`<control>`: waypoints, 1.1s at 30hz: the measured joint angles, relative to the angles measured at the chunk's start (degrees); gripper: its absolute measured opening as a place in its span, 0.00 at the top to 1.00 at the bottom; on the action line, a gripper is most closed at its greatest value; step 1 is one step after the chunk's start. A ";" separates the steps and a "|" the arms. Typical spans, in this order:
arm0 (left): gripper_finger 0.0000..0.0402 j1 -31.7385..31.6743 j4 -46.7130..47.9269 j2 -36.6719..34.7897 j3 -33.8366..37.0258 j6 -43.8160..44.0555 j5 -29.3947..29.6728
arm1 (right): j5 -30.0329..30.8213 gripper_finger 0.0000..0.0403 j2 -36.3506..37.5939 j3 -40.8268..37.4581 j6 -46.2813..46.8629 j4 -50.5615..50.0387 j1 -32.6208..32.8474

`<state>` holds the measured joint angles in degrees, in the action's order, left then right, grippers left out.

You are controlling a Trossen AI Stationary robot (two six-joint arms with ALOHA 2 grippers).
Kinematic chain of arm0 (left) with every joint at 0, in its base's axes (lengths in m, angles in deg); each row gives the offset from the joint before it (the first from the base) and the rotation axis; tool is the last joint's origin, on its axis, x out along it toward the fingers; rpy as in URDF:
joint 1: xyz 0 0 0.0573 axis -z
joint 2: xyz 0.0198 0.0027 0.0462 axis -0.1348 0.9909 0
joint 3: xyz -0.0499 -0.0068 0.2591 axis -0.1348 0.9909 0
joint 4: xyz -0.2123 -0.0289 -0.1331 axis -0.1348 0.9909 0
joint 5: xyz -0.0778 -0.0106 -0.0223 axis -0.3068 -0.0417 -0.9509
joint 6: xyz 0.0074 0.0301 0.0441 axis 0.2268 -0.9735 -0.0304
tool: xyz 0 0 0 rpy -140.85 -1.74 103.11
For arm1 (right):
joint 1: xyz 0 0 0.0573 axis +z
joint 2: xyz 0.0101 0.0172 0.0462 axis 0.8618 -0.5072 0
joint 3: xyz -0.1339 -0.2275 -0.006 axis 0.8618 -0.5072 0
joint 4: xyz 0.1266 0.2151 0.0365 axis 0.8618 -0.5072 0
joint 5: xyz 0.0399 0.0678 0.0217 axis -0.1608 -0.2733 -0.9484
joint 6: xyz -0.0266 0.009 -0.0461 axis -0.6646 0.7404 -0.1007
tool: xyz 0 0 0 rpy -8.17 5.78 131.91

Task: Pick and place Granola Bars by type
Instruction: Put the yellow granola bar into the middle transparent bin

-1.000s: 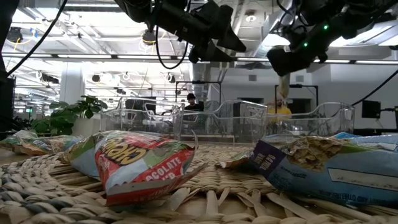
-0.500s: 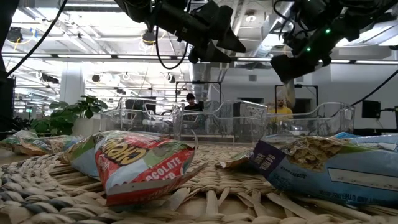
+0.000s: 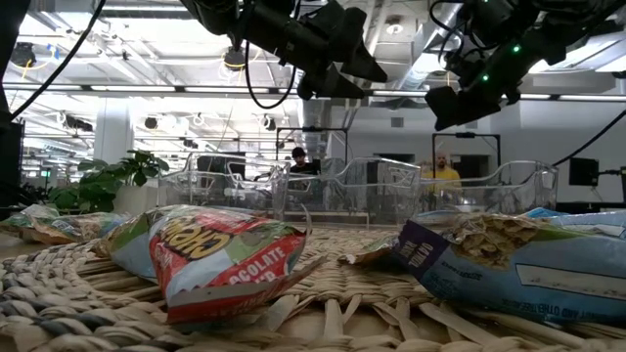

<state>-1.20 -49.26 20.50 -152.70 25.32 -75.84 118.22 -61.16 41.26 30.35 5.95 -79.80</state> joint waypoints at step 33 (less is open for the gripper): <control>0.20 8.25 35.64 -0.02 0.00 -3.13 -19.69 | -54.34 0.37 13.33 -0.02 -4.59 -3.91 5.94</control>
<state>7.05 -13.62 20.48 -152.70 22.18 -95.52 63.88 -47.84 41.24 25.76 2.04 -73.85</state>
